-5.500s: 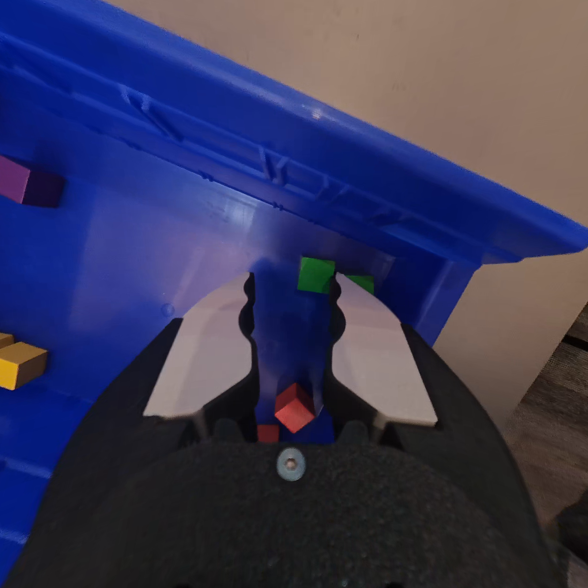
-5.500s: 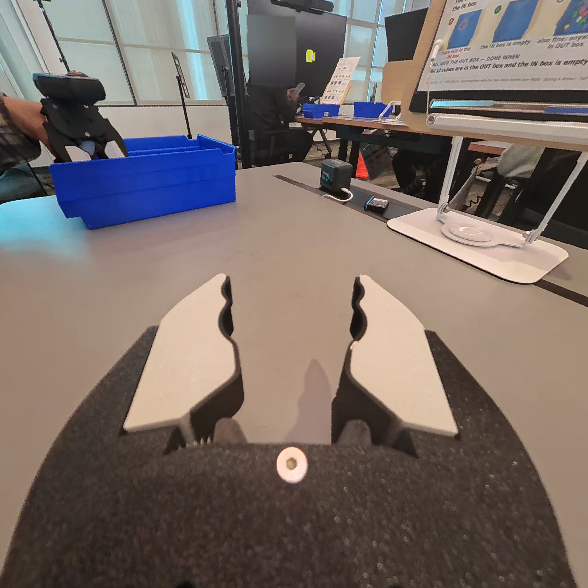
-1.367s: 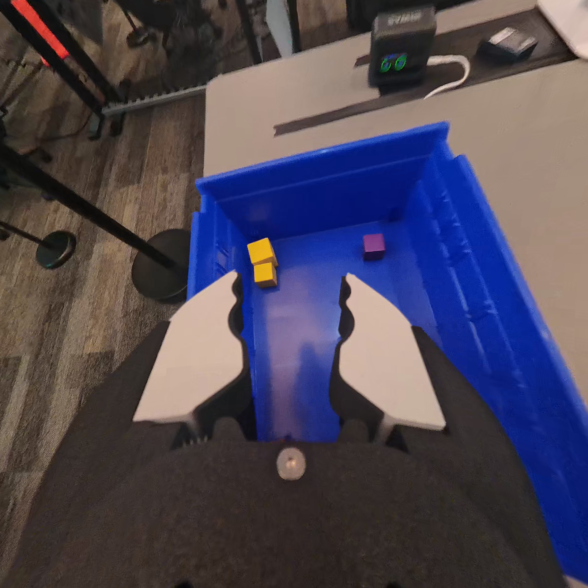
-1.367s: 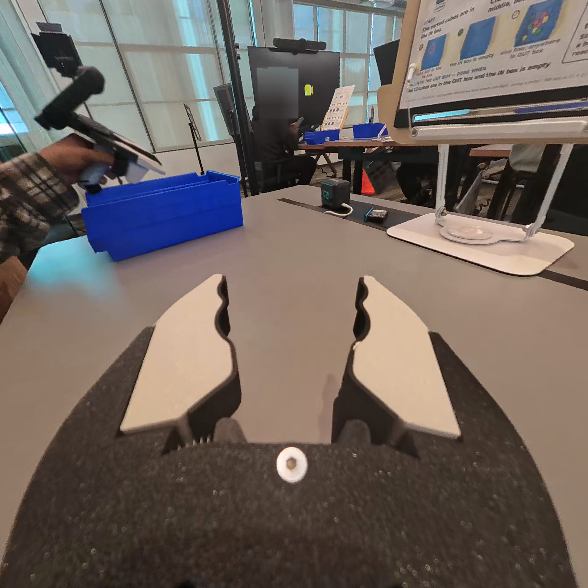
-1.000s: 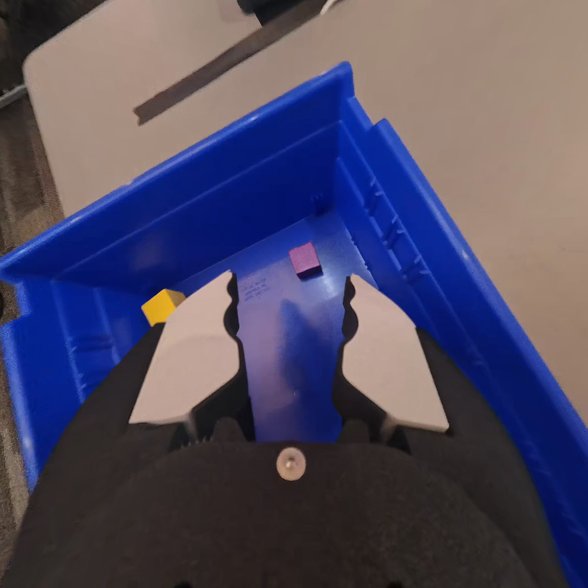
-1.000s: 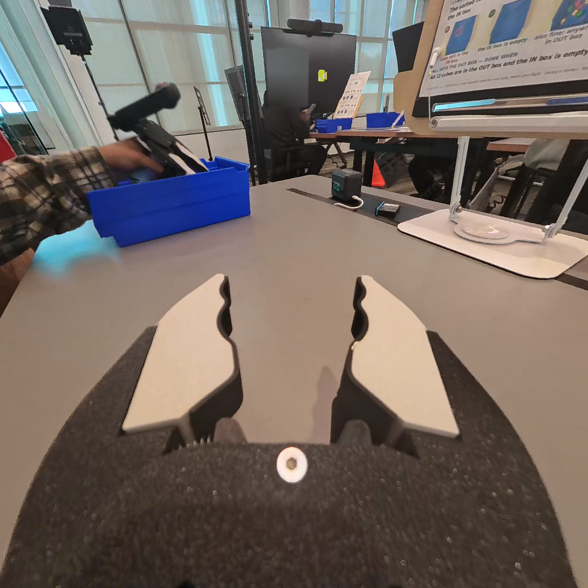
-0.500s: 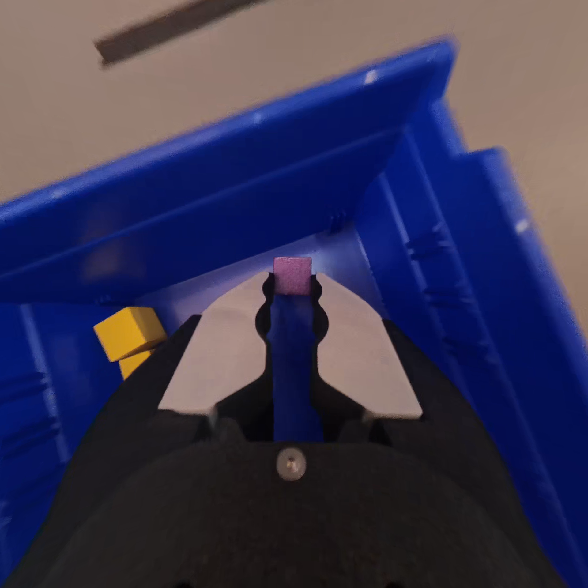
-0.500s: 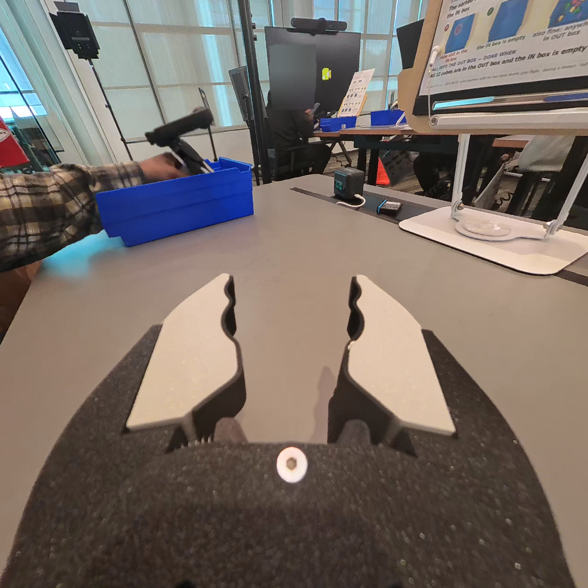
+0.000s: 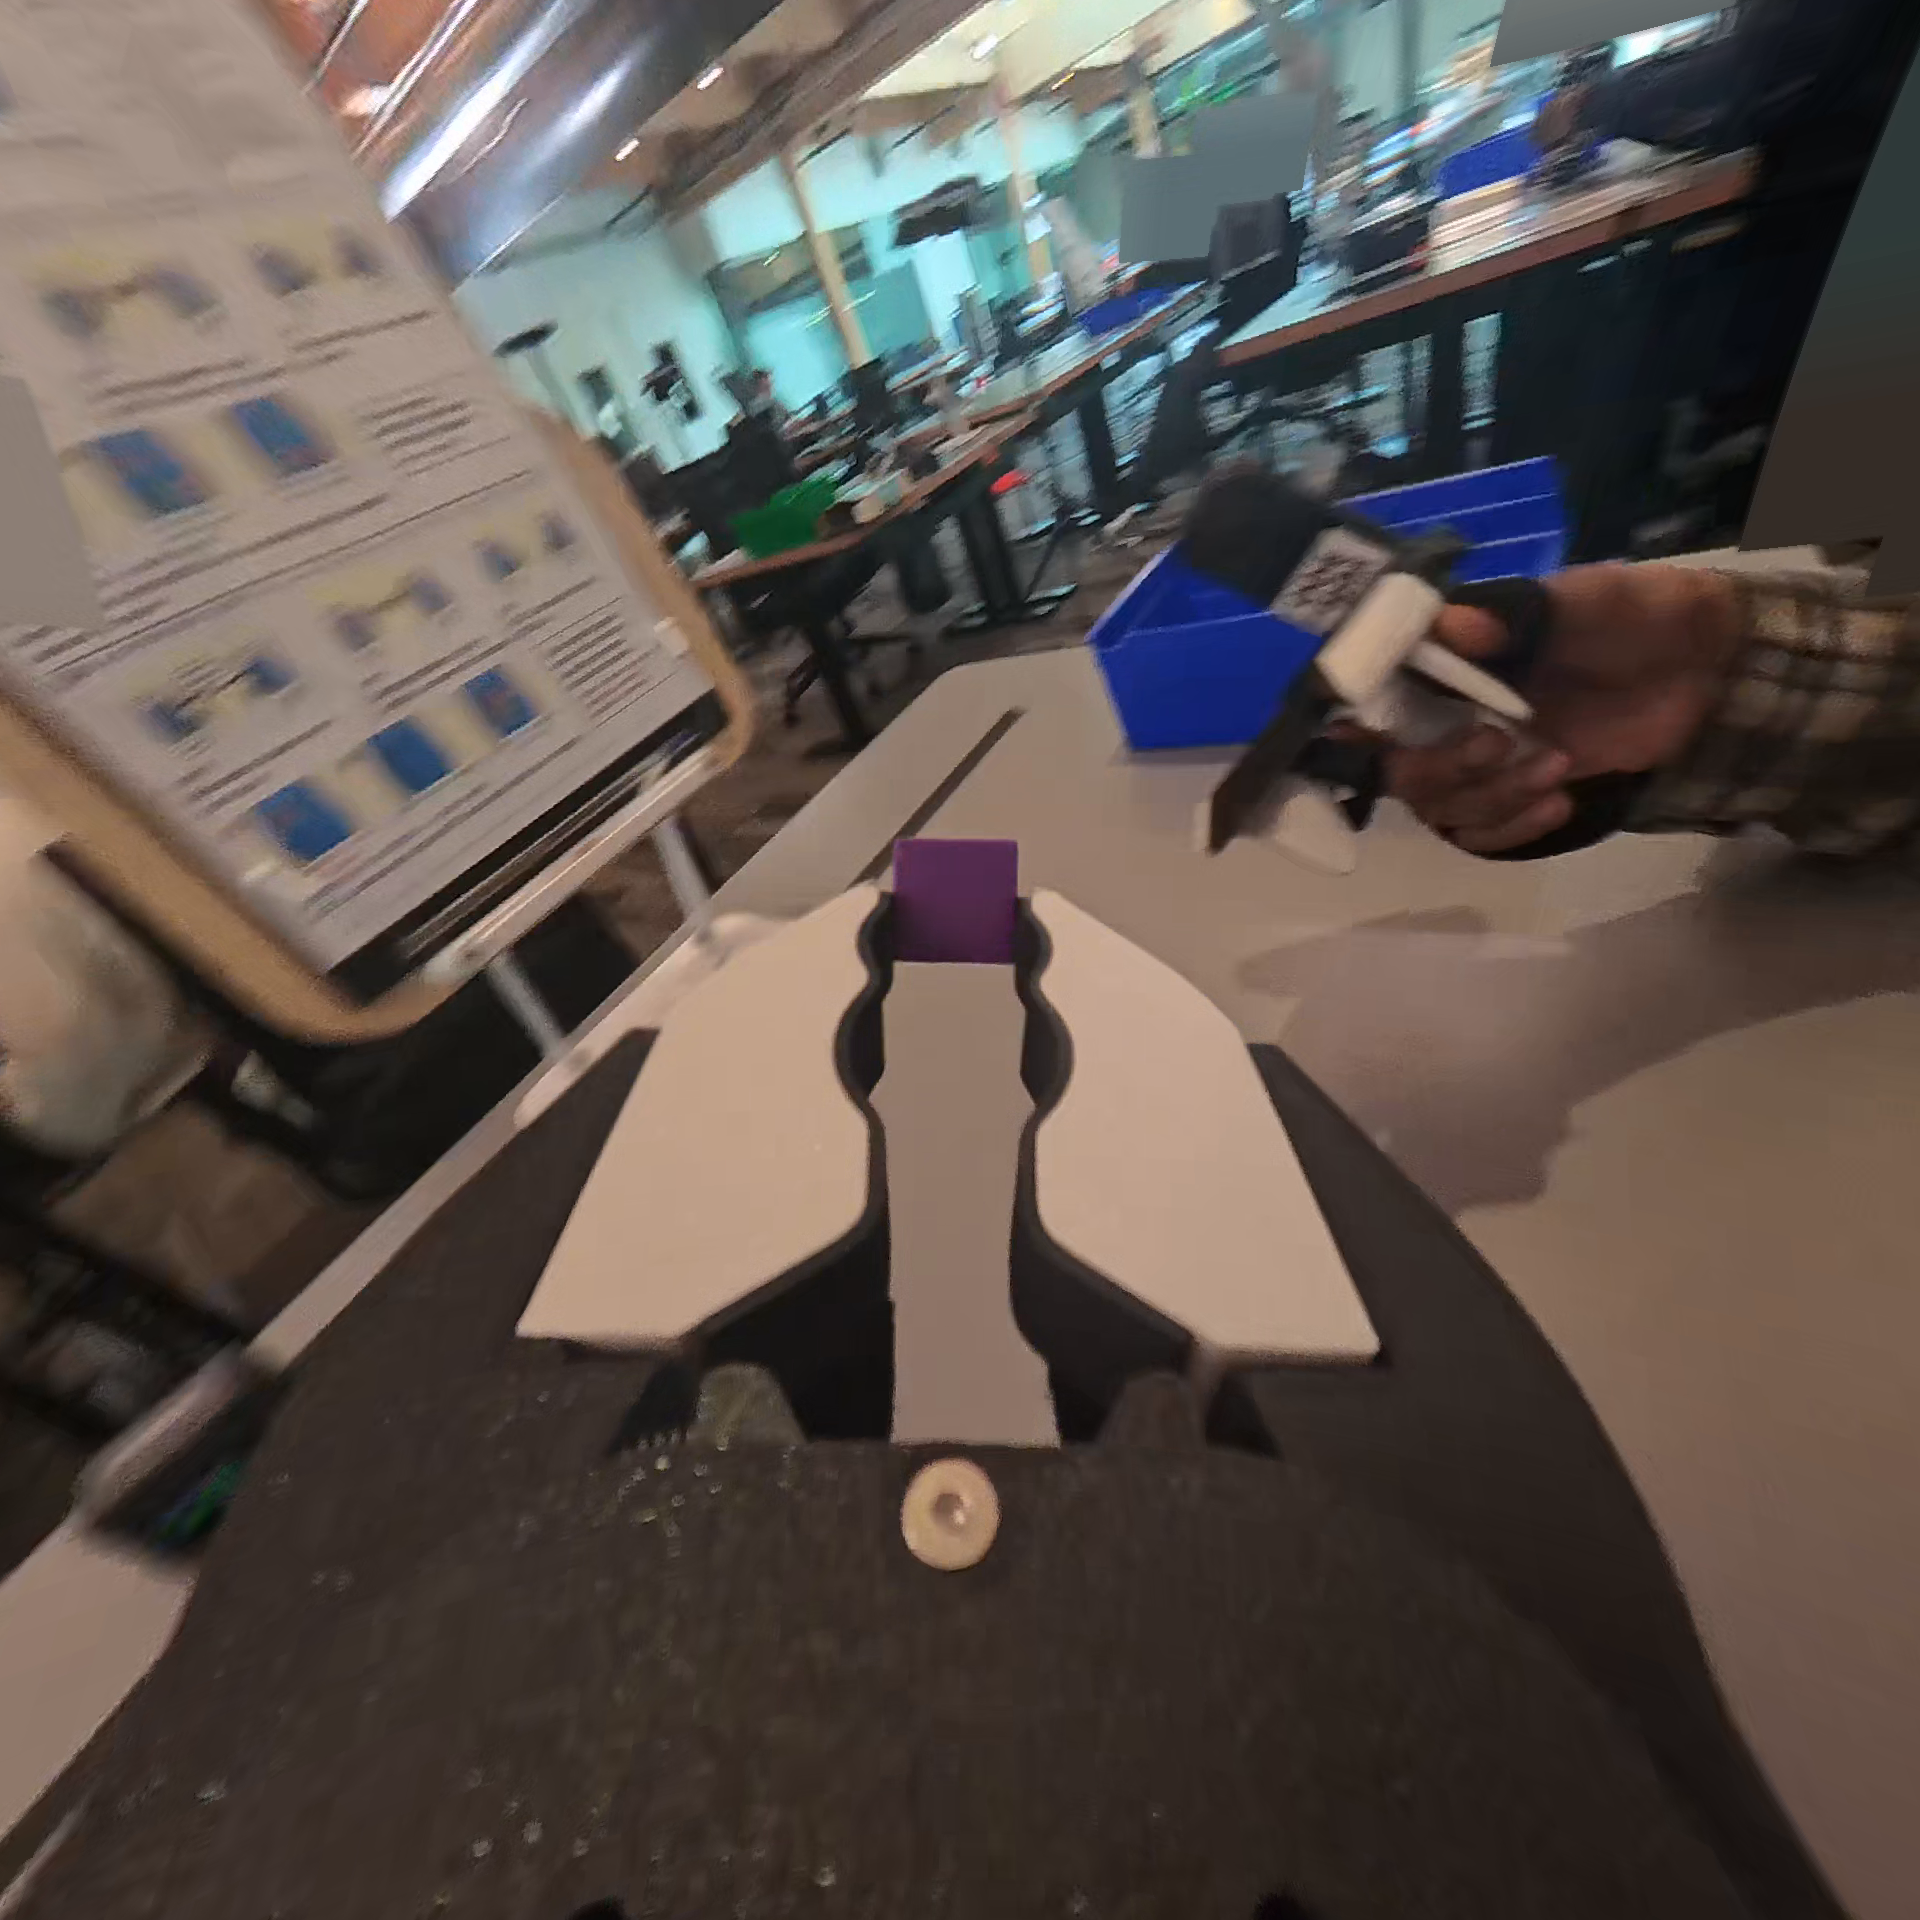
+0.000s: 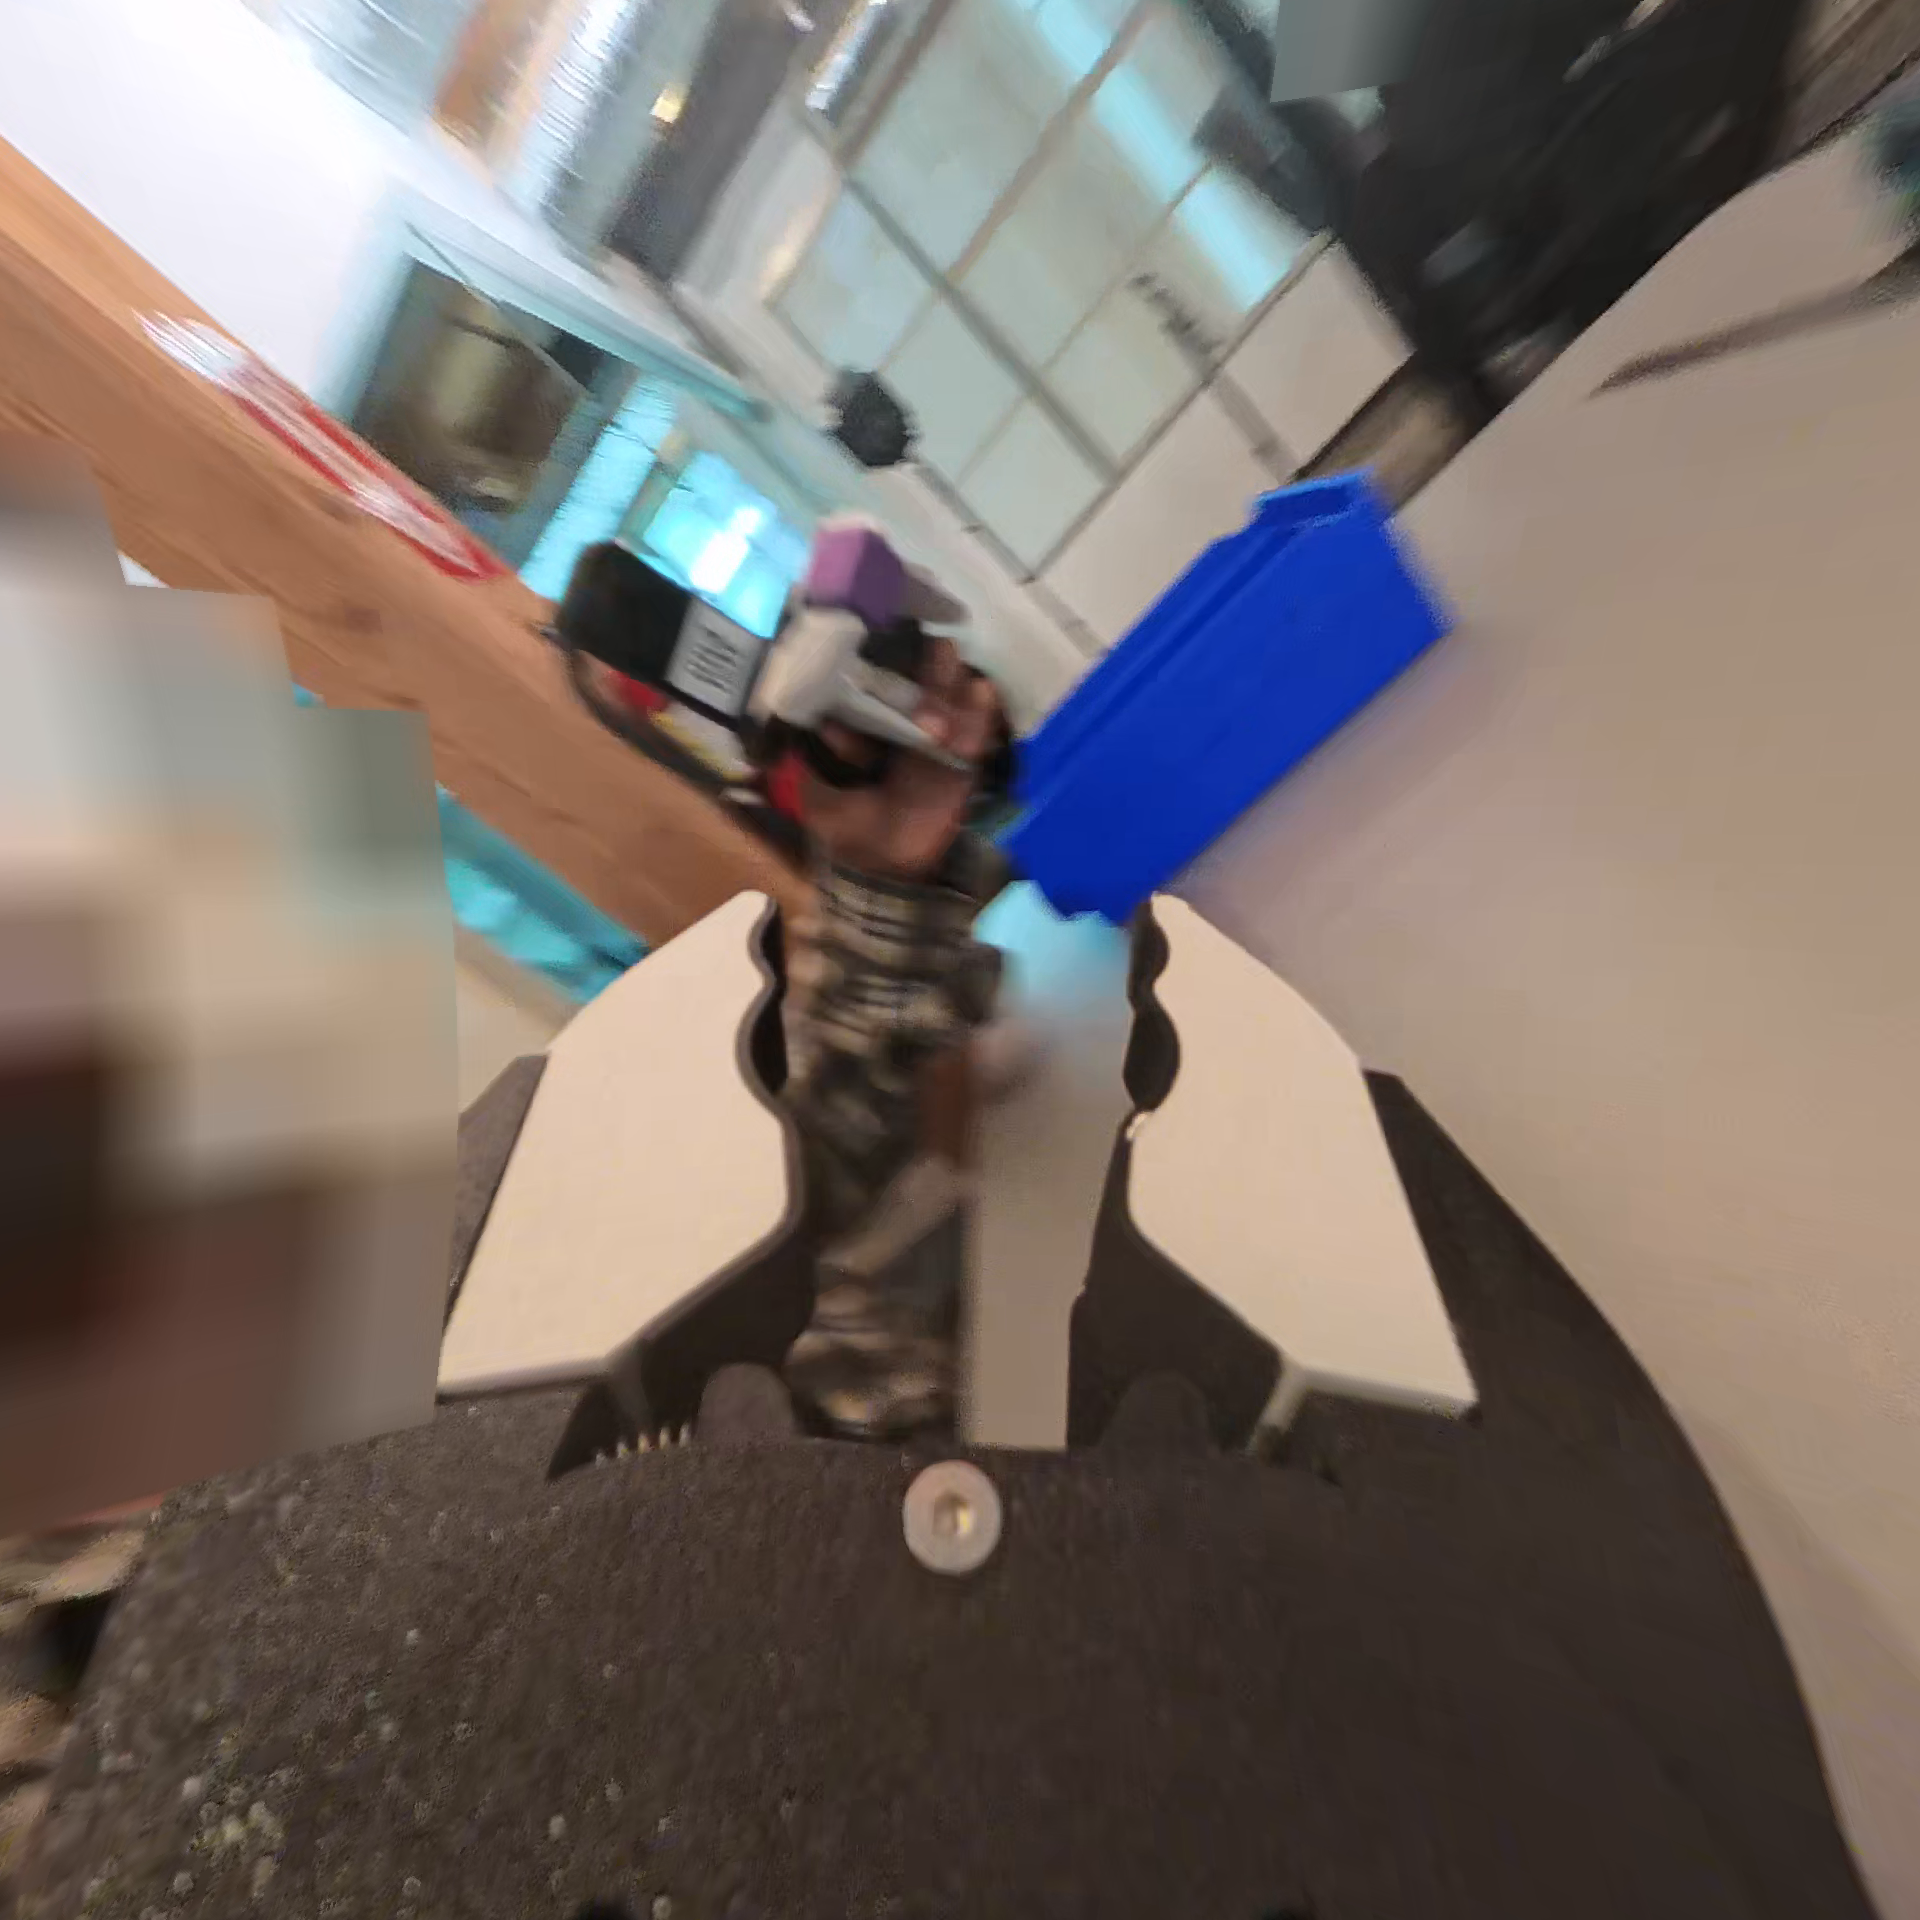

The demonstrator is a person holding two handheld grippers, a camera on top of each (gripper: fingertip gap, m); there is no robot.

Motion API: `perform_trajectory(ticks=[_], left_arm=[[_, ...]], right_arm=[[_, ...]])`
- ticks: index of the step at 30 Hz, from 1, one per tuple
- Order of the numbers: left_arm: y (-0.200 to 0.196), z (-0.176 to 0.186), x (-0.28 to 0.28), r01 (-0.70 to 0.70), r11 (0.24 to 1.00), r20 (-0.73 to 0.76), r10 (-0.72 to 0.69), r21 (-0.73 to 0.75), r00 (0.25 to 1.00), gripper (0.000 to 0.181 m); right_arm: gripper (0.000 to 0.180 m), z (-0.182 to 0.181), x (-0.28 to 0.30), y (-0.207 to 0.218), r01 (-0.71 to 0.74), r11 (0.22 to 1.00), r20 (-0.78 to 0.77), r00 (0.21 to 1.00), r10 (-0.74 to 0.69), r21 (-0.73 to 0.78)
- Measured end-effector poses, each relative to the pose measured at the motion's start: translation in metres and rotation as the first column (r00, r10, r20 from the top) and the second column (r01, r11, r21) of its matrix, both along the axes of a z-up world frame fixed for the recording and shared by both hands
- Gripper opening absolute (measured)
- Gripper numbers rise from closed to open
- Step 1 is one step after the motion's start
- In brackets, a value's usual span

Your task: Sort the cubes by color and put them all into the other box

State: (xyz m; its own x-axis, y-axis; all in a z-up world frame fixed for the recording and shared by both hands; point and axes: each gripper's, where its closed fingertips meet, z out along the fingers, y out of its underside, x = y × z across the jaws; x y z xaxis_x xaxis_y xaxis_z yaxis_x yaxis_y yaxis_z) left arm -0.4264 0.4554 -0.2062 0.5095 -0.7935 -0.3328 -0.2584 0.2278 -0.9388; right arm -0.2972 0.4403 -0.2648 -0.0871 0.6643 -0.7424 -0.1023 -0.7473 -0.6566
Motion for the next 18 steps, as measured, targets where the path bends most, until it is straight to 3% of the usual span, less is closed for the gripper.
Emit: perform_trajectory(ticks=[2,7,13,18], left_arm=[[-0.014,-0.011,0.049,0.104,0.994,-0.006,-0.104,0.029,0.995,0.021],[-0.033,-0.030,0.123,0.262,0.964,-0.005,-0.262,0.050,0.965,0.021],[-0.046,-0.027,0.161,0.377,0.923,0.079,-0.382,0.071,0.921,0.021],[-0.048,-0.031,0.180,0.400,0.913,0.085,-0.406,0.076,0.910,0.021]], right_arm=[[0.060,0.018,-0.004,-0.009,-0.106,0.983,-0.081,0.992,0.094,-0.152],[0.058,0.028,0.004,-0.023,-0.194,0.944,-0.116,0.979,0.168,-0.268],[0.049,0.033,0.020,-0.033,-0.296,0.899,-0.280,0.937,0.208,-0.322],[0.023,0.039,0.030,-0.039,-0.374,0.874,-0.387,0.889,0.244,-0.308]])
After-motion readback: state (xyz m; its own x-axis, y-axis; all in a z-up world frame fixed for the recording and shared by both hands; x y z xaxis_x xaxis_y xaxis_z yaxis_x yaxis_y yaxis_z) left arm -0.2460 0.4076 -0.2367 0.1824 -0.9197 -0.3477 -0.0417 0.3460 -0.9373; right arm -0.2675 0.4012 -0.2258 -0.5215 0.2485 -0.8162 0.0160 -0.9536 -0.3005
